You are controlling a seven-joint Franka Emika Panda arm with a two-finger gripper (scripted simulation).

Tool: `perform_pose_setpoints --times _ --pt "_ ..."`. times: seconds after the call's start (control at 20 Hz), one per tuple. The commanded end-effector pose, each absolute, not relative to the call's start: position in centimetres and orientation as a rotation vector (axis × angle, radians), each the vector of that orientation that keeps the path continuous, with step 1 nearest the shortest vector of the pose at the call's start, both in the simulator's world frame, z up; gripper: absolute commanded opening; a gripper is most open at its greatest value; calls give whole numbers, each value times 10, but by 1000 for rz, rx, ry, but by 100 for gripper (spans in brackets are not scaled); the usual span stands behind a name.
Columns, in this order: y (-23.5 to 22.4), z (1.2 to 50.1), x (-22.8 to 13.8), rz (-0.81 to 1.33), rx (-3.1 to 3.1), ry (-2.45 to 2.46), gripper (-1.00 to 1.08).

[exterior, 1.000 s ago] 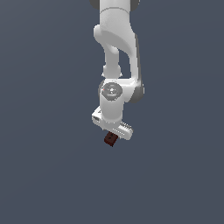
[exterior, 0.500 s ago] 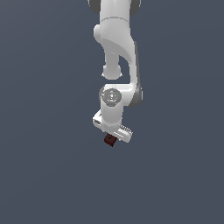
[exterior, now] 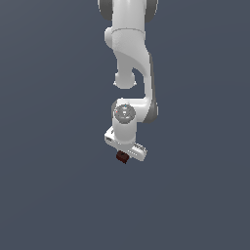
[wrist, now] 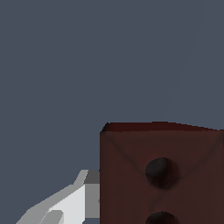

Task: Pick up the object and move it to a goal position.

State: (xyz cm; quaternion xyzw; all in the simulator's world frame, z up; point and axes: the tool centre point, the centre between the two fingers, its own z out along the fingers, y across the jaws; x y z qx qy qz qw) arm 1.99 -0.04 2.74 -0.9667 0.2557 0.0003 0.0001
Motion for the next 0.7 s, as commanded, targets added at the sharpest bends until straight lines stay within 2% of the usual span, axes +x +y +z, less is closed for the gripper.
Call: perform_pose_setpoints --times 0.0,0.65 --pt "-1 27 20 0 -3037 804 -100" --pt "-1 36 26 1 -3037 803 -100"
